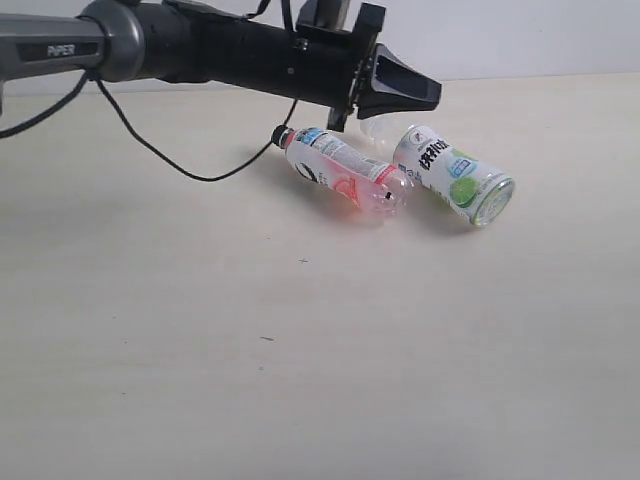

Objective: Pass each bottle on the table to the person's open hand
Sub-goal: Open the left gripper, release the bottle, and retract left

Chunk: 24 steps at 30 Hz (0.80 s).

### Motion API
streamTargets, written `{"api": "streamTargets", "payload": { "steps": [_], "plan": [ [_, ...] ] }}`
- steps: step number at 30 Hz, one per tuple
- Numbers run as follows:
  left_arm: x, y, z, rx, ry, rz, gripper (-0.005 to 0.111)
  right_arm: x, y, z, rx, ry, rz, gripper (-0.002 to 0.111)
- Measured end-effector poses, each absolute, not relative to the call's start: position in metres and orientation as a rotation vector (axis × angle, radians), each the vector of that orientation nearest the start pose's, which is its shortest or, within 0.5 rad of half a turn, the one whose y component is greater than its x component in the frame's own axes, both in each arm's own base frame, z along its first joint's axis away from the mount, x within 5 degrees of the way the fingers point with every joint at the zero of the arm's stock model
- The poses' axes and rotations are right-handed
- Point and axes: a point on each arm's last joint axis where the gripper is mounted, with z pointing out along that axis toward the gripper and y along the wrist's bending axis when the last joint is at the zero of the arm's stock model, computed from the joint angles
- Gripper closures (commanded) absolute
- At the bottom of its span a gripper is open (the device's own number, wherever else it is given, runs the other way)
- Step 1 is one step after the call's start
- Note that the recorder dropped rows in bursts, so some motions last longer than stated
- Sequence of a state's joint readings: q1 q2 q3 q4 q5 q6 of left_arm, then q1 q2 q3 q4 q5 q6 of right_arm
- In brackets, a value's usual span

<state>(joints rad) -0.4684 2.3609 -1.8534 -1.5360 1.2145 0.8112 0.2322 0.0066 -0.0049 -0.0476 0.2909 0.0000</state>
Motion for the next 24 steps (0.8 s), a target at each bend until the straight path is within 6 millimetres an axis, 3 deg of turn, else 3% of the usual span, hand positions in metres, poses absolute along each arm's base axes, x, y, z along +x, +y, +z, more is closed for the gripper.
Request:
{"api": "streamTargets", "payload": {
  "steps": [18,24],
  "plan": [
    [0.414,-0.161,0.2,0.658,2.15,-1.546,0.107,0.054,0.011,0.188,-0.236,1.762,0.123,0.108],
    [0.411,-0.139,0.214,0.753,2.171,-1.415,0.107,0.054,0.011,0.188,-0.236,1.762,0.123,0.108]
  ]
}}
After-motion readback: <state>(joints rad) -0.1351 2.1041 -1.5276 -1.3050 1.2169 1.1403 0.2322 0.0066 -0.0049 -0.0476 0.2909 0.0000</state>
